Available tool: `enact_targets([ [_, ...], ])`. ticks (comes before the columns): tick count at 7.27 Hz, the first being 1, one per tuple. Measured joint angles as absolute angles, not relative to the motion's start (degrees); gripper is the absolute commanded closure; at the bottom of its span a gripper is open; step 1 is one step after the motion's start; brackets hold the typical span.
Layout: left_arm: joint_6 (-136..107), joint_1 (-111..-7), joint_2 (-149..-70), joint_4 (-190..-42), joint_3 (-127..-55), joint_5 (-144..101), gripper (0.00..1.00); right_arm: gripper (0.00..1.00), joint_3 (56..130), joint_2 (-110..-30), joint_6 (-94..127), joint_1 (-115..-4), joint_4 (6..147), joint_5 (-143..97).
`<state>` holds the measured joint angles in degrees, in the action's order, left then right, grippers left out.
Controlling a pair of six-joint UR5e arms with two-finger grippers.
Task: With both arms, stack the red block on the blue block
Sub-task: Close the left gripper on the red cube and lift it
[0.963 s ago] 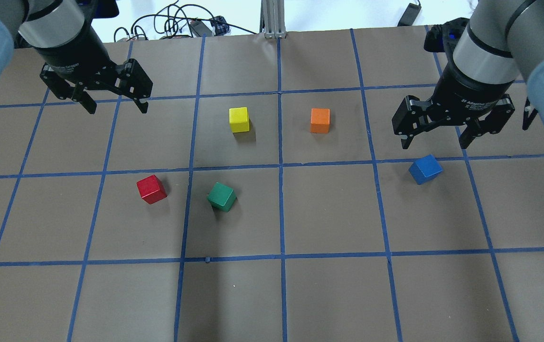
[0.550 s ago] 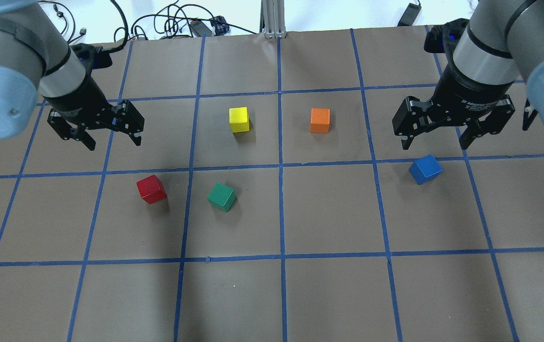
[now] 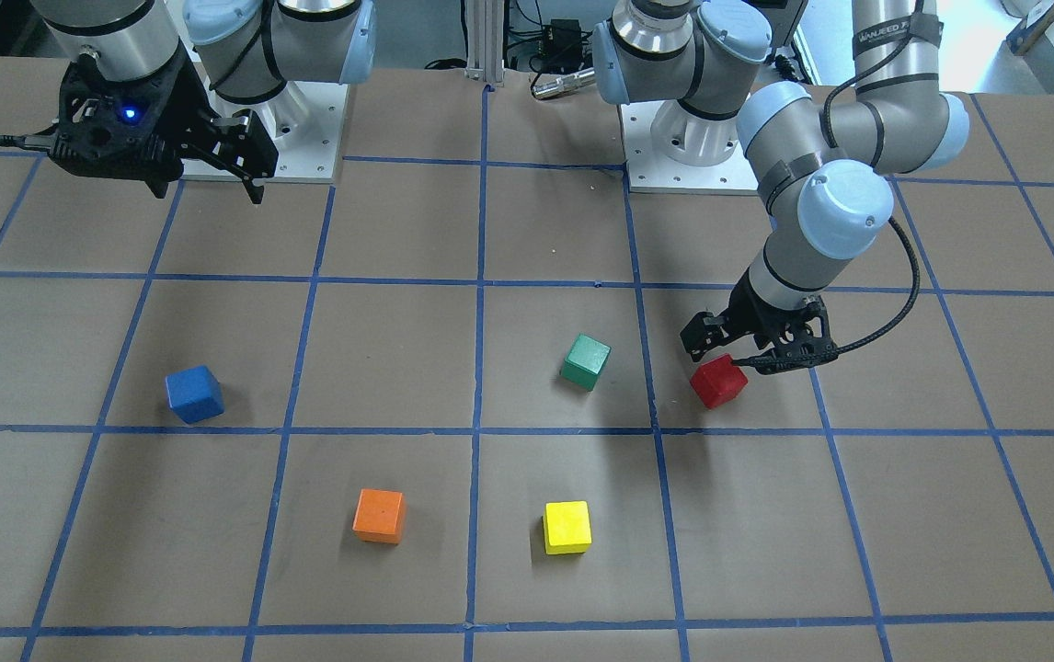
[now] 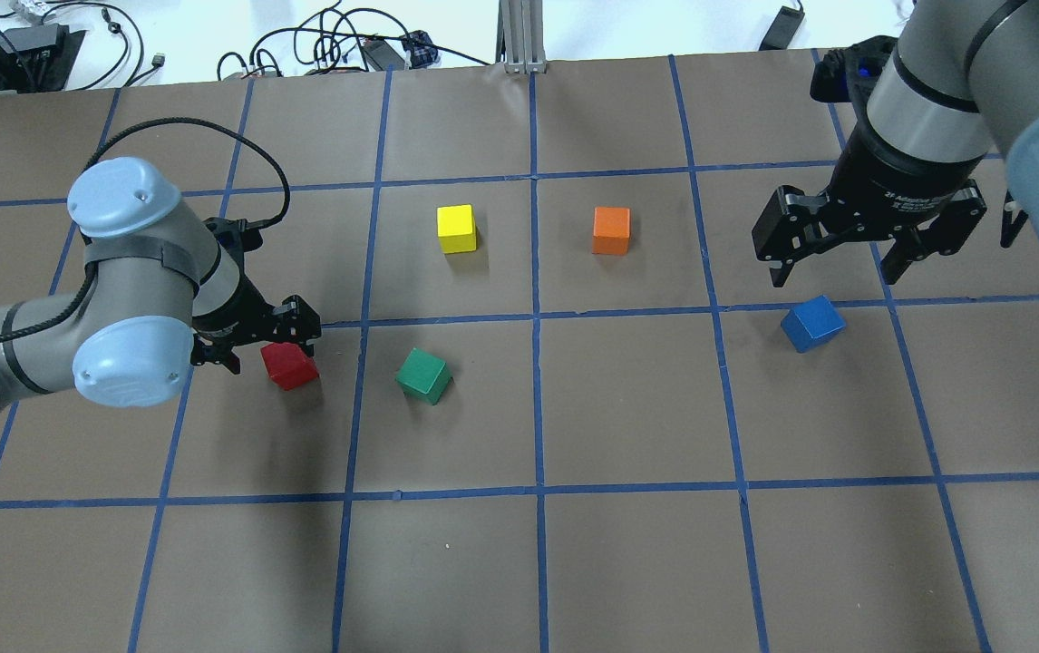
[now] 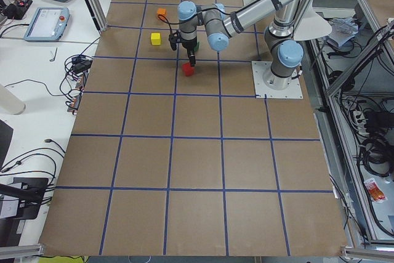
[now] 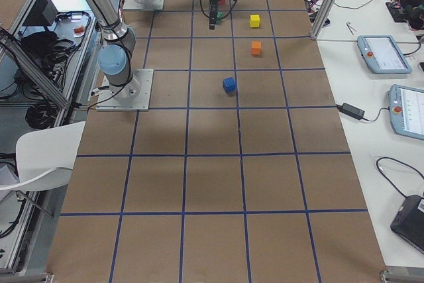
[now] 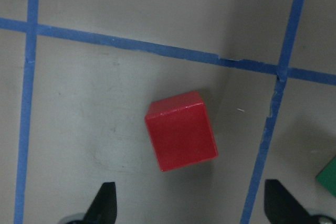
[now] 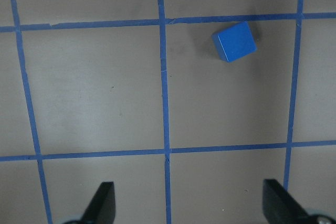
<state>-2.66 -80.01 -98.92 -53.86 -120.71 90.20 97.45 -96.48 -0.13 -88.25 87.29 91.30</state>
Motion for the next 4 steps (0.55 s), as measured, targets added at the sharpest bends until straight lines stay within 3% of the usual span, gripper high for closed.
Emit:
enact_targets([
  [1,-3.2,-80.0,-100.6,-50.8,-122.3,90.4,0.24,0.00,97.4,-96.4,-0.5,-88.2,87.3,91.3],
  [2,-3.1,-80.0,-102.1,-48.2,-123.3,90.5,0.94,0.00,97.3,-96.4,-0.6,-88.2,87.3,91.2],
  [3,-2.3,-80.0,-103.2,-46.8,-123.2,90.7,1.00,0.00,97.3,-96.5,-0.7,-88.2,87.3,91.3],
  [4,-1.2,-80.0,-103.9,-46.6,-122.3,90.8,1.00,0.00,97.2,-96.5,-0.7,-88.2,87.3,91.3],
])
